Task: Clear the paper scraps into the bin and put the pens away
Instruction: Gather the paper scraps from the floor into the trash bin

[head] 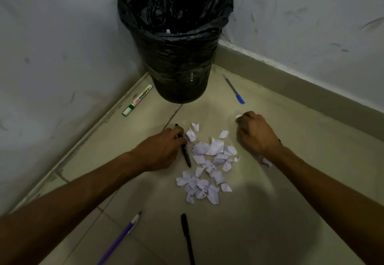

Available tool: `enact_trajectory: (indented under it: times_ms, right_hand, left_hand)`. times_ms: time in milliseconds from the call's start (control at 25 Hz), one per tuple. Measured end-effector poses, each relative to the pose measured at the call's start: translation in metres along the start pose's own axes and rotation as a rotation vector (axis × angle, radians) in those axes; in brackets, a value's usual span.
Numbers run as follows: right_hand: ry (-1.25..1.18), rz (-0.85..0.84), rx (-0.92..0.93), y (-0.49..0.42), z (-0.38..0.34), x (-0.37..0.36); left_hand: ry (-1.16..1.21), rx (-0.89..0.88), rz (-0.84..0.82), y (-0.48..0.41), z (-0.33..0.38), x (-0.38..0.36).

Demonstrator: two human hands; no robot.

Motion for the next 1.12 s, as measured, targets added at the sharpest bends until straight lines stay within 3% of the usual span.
enact_trajectory:
  times_ms: [120,240,280,400,480,560,680,840,960,1040,1120]
  right_hand:
    - [-0.091,-0.075,0.174,0.017,-0.045,-0.008]
    - [-0.117,-0.048,0.021,0.022,-0.037,0.003]
    - [-0.088,-0.088,-0.015,0.026,-0.034,0.001]
    - [-0.157,-0.246,0.105,0.052,-0.052,-0.012]
    - [-0.181,-0.169,0.084,0.063,-0.044,0.006]
    - [-0.089,-0.075,-0.096,0.074,-0.014,0.025]
    - [0.082,-0.188,-0.18,0.098,-0.004,0.013]
    - [-0.165,-0.243,-0.129,0.114,-0.035,-0.012]
    - [-0.379,-0.174,-0.105,0.114,-0.045,0.001]
    - [-0.306,-0.029,-0.181,0.112,-0.025,0.016]
    - [-0.179,-0.043,-0.251,0.115,-0.006,0.017]
  left_hand:
    - [-0.049,0.042,0.048,-0.006,-0.019,0.012]
    - [-0.14,0.107,0.085,-0.02,-0.022,0.017]
    - [-0.12,0.088,0.053,-0.027,-0.013,0.012]
    - [-0.033,-0.014,-0.081,-0.033,0.027,-0.009]
    - [0.033,-0.061,-0.093,-0.022,0.044,-0.016]
    - [0.078,-0.048,-0.07,-0.004,0.049,-0.014]
    - [0.028,0.029,-0.101,0.017,0.054,-0.016]
    - [-0.075,0.065,-0.266,0.029,0.071,-0.041]
    - [-0.076,0.045,-0.203,0.032,0.077,-0.039]
    - [-0.082,0.102,-0.15,0.033,0.071,-0.032]
    - [-0.122,0.196,-0.175,0.033,0.061,-0.032]
Point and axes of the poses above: each hand's wrist, its own y-axis away from the middle knuckle, its own x-axis out of the back of the hand, z = x × y, the point moved 8 cm from there along -y, towards the middle knuckle, and after that the axes turned 3 degrees about z, right-handed, at the moved point
